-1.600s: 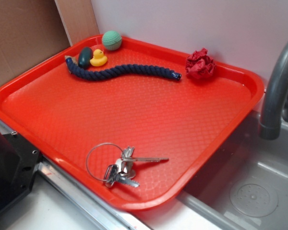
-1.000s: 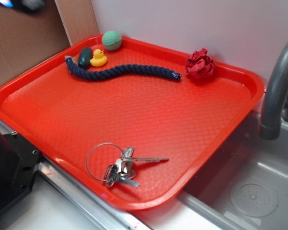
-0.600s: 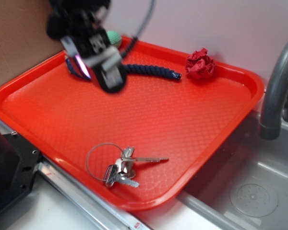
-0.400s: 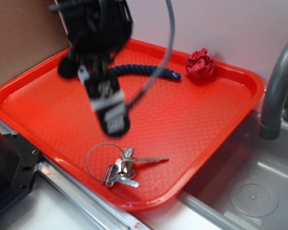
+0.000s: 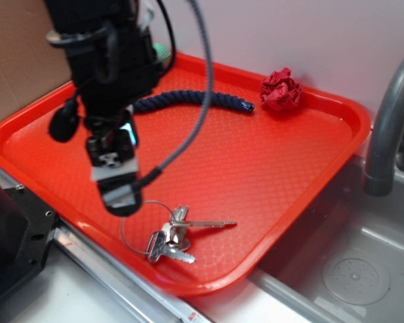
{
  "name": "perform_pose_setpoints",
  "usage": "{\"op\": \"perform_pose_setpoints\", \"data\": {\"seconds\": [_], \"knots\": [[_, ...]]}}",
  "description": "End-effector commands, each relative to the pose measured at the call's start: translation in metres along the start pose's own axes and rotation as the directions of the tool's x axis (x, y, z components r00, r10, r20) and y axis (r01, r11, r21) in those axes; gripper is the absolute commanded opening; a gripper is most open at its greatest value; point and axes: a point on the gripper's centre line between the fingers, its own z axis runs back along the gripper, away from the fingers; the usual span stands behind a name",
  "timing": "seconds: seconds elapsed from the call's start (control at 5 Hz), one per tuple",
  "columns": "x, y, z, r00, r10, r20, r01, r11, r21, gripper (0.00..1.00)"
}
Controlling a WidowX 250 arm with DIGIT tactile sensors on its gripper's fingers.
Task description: Grab the silver keys.
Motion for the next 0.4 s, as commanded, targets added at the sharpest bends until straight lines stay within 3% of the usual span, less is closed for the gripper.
{"op": "perform_pose_setpoints", "data": {"seconds": [0.0, 0.2], "knots": [[-0.0168, 0.0142, -0.0079, 0.998, 0.016, 0.061, -0.017, 1.0, 0.025, 1.0], [-0.0159, 0.0158, -0.0086, 0.996, 0.011, 0.085, -0.015, 0.999, 0.039, 1.0]]}}
